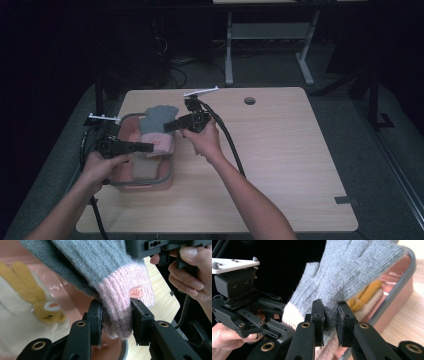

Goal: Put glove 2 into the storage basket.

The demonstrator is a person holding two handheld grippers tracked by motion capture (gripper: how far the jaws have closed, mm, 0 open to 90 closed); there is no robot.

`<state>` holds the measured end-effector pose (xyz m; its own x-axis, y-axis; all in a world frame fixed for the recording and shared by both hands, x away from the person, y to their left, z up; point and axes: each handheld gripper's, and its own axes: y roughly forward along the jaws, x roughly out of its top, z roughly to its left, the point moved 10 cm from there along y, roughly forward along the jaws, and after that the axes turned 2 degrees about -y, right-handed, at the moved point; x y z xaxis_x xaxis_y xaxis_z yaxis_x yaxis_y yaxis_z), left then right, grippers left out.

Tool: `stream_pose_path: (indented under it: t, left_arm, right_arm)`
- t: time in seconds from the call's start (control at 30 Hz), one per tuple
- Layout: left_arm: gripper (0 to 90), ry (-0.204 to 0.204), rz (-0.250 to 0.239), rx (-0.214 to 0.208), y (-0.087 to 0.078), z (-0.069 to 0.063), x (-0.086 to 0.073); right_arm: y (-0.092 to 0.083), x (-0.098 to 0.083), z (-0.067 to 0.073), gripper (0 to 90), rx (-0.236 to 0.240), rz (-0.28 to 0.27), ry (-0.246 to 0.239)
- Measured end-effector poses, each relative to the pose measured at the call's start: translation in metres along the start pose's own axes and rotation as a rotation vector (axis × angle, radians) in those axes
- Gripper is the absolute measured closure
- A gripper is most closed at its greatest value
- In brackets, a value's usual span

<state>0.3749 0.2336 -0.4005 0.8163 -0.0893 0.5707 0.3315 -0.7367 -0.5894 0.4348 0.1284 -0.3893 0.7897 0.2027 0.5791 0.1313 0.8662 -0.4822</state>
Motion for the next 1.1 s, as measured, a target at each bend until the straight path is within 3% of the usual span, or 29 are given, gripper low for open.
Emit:
stream_pose_path:
  t: [0.2, 0.57, 1.1]
  left_arm:
    - [64.3, -0.026, 0.004, 0.005, -0.005, 0.007, -0.004]
    - [64.3, -0.016, 0.018, 0.034, -0.011, 0.017, -0.010]
    - [64.3, -0.053, 0.028, 0.066, -0.013, 0.033, -0.020]
  right_arm:
    - [0.010, -0.001, 0.002, 77.8, 0.017, 0.012, 0.007]
    - [0.024, -0.004, 0.003, 77.7, 0.028, 0.033, 0.012]
    - [0.045, -0.010, -0.001, 77.4, 0.029, 0.068, 0.021]
